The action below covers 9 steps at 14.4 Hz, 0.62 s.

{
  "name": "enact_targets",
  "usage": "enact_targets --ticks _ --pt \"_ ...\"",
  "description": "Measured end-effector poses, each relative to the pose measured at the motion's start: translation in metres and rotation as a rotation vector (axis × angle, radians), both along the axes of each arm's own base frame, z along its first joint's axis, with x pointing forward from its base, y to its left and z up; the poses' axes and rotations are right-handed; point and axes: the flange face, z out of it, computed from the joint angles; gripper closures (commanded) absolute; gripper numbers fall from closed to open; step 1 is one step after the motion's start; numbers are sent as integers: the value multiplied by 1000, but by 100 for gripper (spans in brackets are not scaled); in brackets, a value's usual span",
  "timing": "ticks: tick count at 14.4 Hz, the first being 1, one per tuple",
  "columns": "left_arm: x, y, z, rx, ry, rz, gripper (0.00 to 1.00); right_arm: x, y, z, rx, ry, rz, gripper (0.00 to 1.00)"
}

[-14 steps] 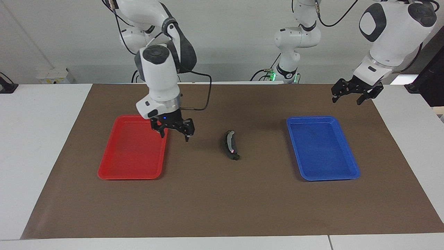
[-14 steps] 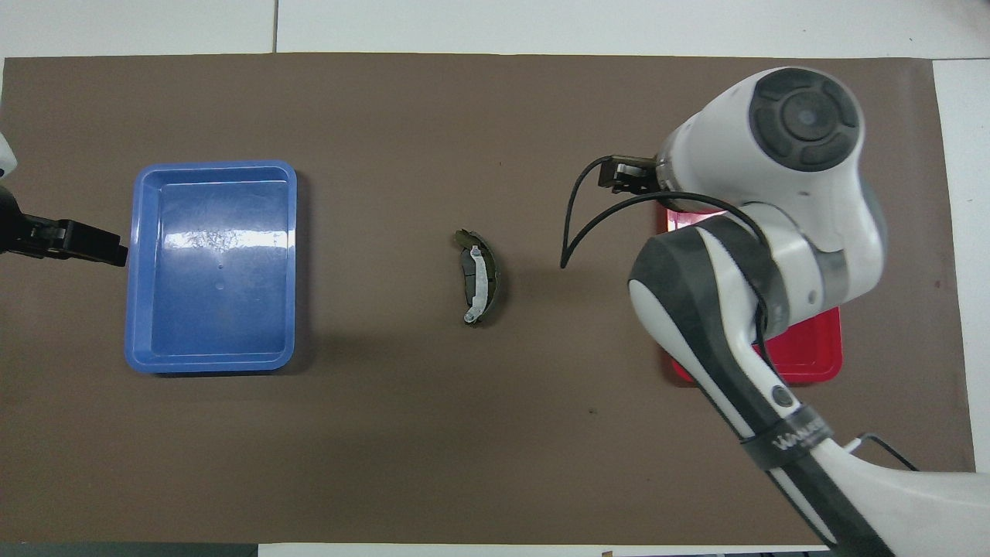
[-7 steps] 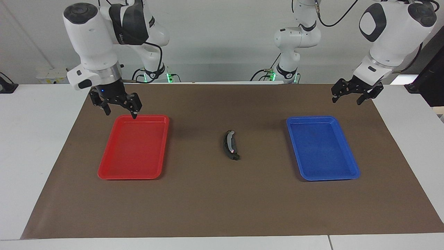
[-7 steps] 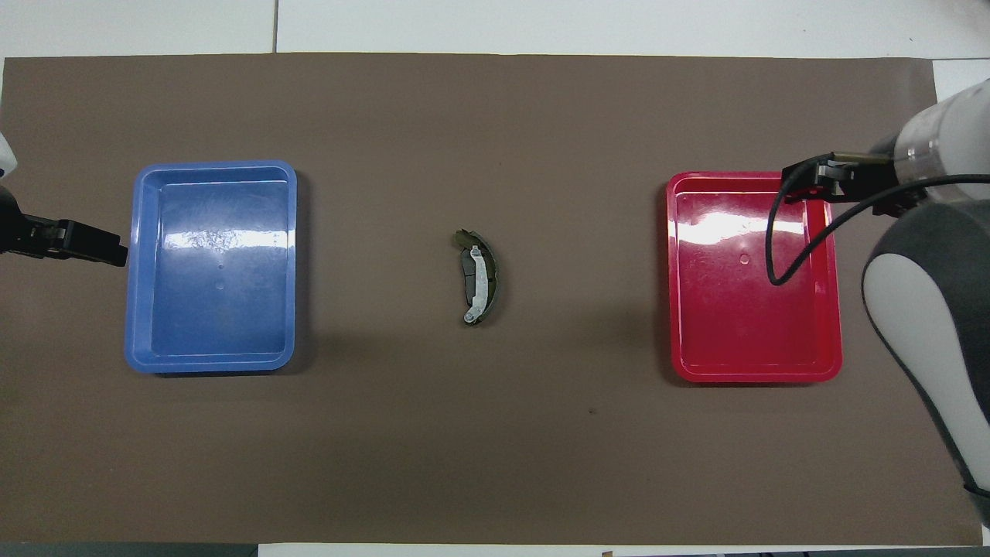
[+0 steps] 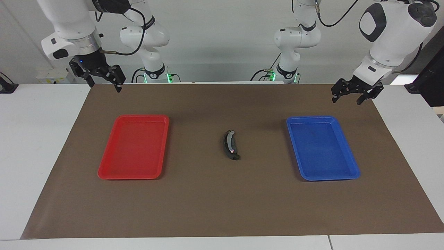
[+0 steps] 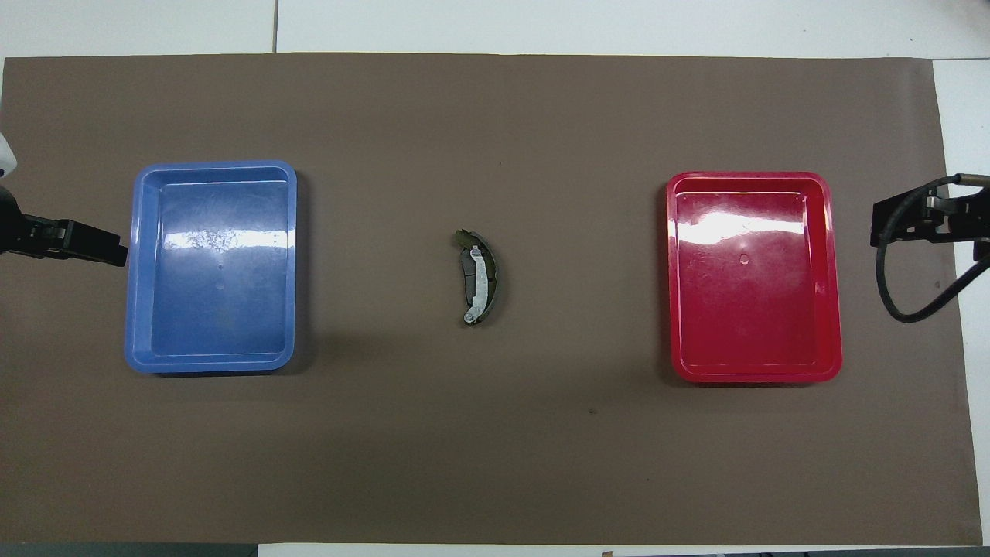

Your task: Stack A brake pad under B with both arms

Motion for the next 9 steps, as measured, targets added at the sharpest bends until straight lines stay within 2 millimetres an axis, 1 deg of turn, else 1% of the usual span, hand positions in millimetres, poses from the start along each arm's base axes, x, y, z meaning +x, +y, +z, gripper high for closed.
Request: enact_targets --ticks 1,5,9 --pt "0 0 0 0 0 0 1 0 -2 -1 8 4 1 0" --pt "0 0 0 0 0 0 1 -1 5 -5 9 21 15 0" --pt "0 0 0 0 0 0 1 0 6 -1 10 6 33 0"
